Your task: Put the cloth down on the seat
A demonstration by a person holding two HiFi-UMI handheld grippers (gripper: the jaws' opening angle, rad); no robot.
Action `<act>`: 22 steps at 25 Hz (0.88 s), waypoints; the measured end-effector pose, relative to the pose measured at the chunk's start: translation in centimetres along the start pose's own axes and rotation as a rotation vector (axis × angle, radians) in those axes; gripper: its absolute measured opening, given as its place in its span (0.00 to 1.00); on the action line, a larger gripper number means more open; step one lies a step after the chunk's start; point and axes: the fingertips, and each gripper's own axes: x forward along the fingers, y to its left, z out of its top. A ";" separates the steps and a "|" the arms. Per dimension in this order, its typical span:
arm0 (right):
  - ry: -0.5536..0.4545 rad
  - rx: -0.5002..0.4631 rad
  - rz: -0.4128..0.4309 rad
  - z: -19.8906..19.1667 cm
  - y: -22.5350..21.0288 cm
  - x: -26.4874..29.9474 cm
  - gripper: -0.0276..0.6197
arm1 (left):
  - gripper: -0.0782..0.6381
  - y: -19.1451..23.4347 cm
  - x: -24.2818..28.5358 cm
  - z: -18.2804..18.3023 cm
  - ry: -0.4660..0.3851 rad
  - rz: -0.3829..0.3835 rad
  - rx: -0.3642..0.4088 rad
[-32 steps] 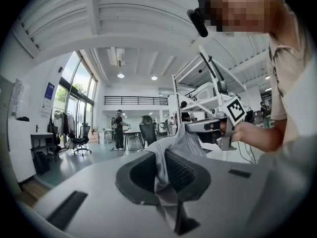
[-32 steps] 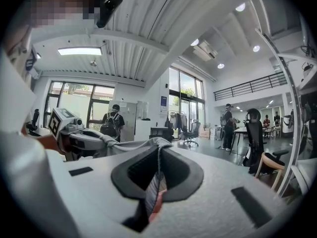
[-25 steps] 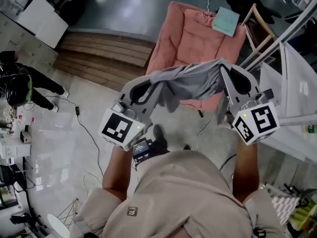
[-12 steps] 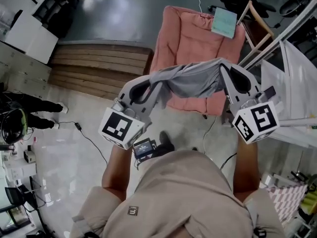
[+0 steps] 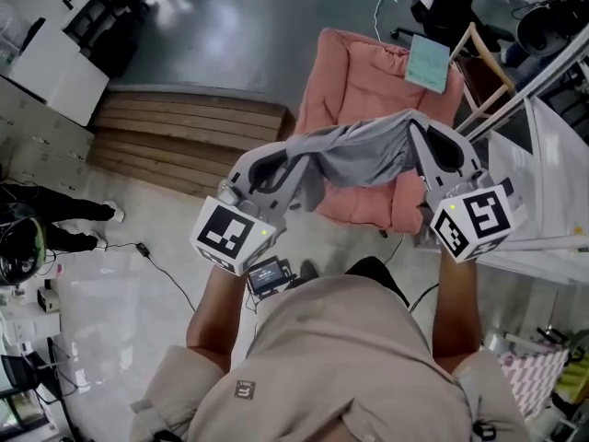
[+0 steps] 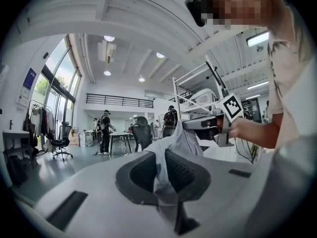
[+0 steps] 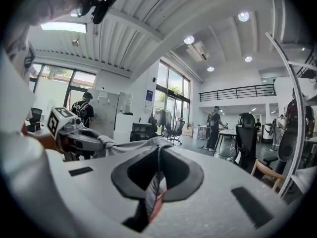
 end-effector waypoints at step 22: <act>0.019 0.011 0.256 -3.0 -6.7 20.1 0.05 | 0.16 13.2 7.7 -4.0 0.122 0.239 -0.047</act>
